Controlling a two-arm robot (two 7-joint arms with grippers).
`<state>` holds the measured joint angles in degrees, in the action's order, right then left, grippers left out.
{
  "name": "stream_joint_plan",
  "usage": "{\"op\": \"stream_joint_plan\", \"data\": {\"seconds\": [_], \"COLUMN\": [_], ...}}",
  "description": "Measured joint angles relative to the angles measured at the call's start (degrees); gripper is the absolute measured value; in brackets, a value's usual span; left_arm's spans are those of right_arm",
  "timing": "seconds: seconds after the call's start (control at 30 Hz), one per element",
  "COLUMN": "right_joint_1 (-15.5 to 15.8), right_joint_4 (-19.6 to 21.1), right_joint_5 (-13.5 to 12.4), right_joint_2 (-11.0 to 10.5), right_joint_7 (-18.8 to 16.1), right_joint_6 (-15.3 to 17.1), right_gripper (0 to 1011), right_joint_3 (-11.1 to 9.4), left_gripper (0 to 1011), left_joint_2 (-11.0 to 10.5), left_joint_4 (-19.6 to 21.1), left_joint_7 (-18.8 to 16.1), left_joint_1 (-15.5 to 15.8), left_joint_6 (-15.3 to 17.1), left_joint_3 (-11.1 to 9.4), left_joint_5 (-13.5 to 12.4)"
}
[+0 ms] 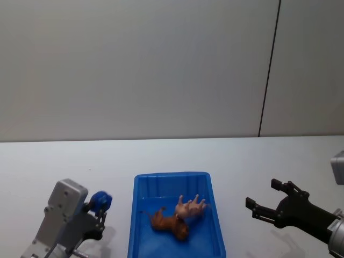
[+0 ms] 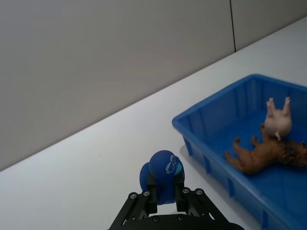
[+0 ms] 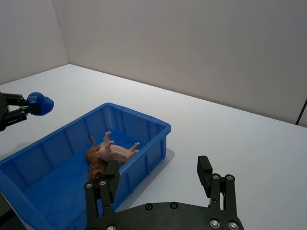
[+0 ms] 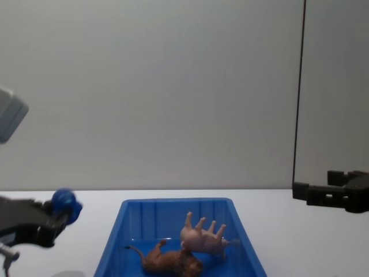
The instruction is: Pick up the two dolls from the table and place them into the box.
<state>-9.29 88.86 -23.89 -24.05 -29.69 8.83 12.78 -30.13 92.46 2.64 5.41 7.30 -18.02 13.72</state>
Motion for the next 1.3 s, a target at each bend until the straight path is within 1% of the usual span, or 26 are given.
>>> {"op": "stream_joint_plan", "data": {"seconds": [0.17,0.4,0.5,0.53,0.6,0.7,0.73,0.87,0.9,0.93,1.03,1.13,1.17,1.2,1.23,1.27,1.3], "right_joint_1": [0.0,0.0,0.0,0.0,0.0,0.0,0.0,0.0,0.0,0.0,0.0,0.0,0.0,0.0,0.0,0.0,0.0], "right_joint_4": [0.0,0.0,0.0,0.0,0.0,0.0,0.0,0.0,0.0,0.0,0.0,0.0,0.0,0.0,0.0,0.0,0.0], "right_joint_5": [0.0,0.0,0.0,0.0,0.0,0.0,0.0,0.0,0.0,0.0,0.0,0.0,0.0,0.0,0.0,0.0,0.0], "right_joint_2": [0.0,0.0,0.0,0.0,0.0,0.0,0.0,0.0,0.0,0.0,0.0,0.0,0.0,0.0,0.0,0.0,0.0], "right_joint_7": [0.0,0.0,0.0,0.0,0.0,0.0,0.0,0.0,0.0,0.0,0.0,0.0,0.0,0.0,0.0,0.0,0.0], "right_joint_6": [0.0,0.0,0.0,0.0,0.0,0.0,0.0,0.0,0.0,0.0,0.0,0.0,0.0,0.0,0.0,0.0,0.0], "right_gripper": [1001,1001,1001,1001,1001,1001,1001,1001,1001,1001,1001,1001,1001,1001,1001,1001,1001], "right_joint_3": [0.0,0.0,0.0,0.0,0.0,0.0,0.0,0.0,0.0,0.0,0.0,0.0,0.0,0.0,0.0,0.0,0.0], "left_gripper": [169,144,261,280,364,445,465,603,653,671,792,848,904,921,963,963,992], "left_joint_2": [0.9,3.0,4.3,4.6,5.1,6.2,6.8,8.0,8.2,8.5,9.1,9.4,9.5,9.5,9.6,9.6,9.7], "left_joint_4": [0.6,0.3,-0.4,-0.6,-0.9,-1.7,-2.1,-3.2,-3.4,-3.8,-4.3,-4.6,-4.7,-4.7,-4.8,-4.8,-4.9], "left_joint_7": [1.5,4.5,6.2,6.5,7.2,8.5,9.3,10.9,11.3,11.9,13.0,13.6,13.9,14.0,14.3,14.3,14.5], "left_joint_1": [1.2,3.3,4.4,4.7,5.1,5.9,6.4,7.4,7.6,7.9,8.5,8.8,8.9,8.9,9.0,9.0,9.1], "left_joint_6": [-0.7,-1.7,-2.2,-2.3,-2.5,-3.2,-3.6,-4.8,-5.1,-5.6,-6.8,-7.7,-8.1,-8.4,-8.8,-8.8,-9.2], "left_joint_3": [0.0,-0.8,-1.4,-1.5,-1.7,-2.3,-2.5,-3.0,-3.1,-3.2,-3.4,-3.4,-3.4,-3.4,-3.4,-3.4,-3.4], "left_joint_5": [-1.1,-2.2,-2.6,-2.6,-2.7,-2.8,-2.8,-2.8,-2.8,-2.8,-2.6,-2.4,-2.3,-2.2,-2.1,-2.1,-2.0]}}
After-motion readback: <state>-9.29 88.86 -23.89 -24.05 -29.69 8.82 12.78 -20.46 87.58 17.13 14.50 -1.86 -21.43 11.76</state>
